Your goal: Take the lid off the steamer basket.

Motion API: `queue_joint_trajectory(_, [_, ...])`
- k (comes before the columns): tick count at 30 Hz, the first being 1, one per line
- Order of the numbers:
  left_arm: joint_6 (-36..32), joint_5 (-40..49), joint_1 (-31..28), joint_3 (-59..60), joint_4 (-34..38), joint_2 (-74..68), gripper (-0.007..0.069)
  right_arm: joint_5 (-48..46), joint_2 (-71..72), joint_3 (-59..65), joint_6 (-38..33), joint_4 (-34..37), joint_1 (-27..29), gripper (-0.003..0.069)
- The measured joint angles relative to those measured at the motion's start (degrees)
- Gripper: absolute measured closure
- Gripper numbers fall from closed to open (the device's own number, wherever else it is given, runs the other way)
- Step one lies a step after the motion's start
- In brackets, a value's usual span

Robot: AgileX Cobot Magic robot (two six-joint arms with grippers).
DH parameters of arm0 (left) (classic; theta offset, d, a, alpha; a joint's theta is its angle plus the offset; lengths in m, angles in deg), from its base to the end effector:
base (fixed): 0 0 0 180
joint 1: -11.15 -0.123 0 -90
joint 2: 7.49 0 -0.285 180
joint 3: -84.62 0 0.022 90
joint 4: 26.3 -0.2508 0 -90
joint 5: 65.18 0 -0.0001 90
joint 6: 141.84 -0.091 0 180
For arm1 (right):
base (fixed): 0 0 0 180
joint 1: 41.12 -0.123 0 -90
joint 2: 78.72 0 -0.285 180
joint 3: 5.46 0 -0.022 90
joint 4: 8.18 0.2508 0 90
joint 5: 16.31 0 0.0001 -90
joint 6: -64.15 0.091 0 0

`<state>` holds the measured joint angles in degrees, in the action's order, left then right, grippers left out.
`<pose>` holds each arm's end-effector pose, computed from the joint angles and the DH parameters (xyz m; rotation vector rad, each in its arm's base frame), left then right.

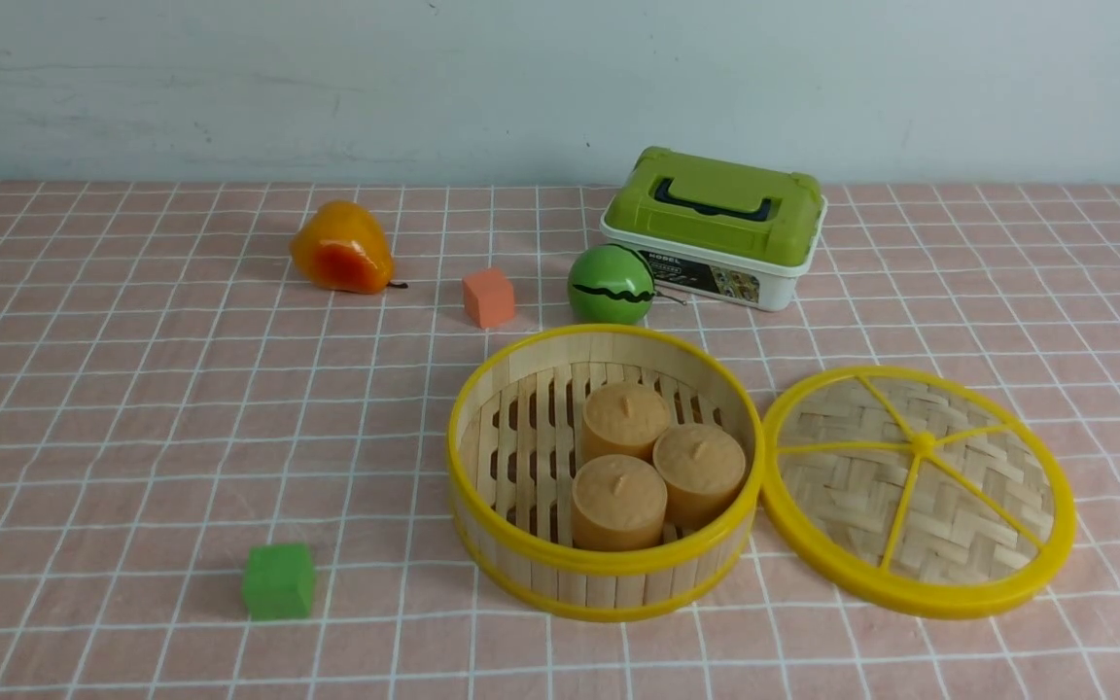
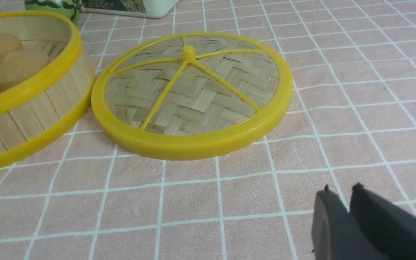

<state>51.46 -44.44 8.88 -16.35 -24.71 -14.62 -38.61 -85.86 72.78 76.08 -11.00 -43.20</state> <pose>0.0530 0.0012 0.1706 -0.2704 1.8490 -0.1602 0.0521 0.0002 0.1729 0.1316 1.8760 0.1191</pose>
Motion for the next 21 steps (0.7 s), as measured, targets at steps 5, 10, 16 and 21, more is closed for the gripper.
queue_joint_trajectory(5, [0.00,0.00,0.00,0.00,0.00,0.00,0.0385,0.00,0.00,0.00,0.00,0.00,0.00,0.0596])
queue_joint_trajectory(10, [0.00,0.00,0.00,0.00,0.00,0.00,0.0385,0.00,0.00,0.00,0.00,0.00,0.00,0.0594])
queue_joint_trajectory(16, [0.00,0.00,0.00,0.00,0.00,0.00,0.0385,0.00,0.00,0.00,0.00,0.00,0.00,0.0593])
queue_joint_trajectory(21, [0.00,0.00,0.00,0.00,0.00,0.00,0.0385,0.00,0.00,0.00,0.00,0.00,0.00,0.0593])
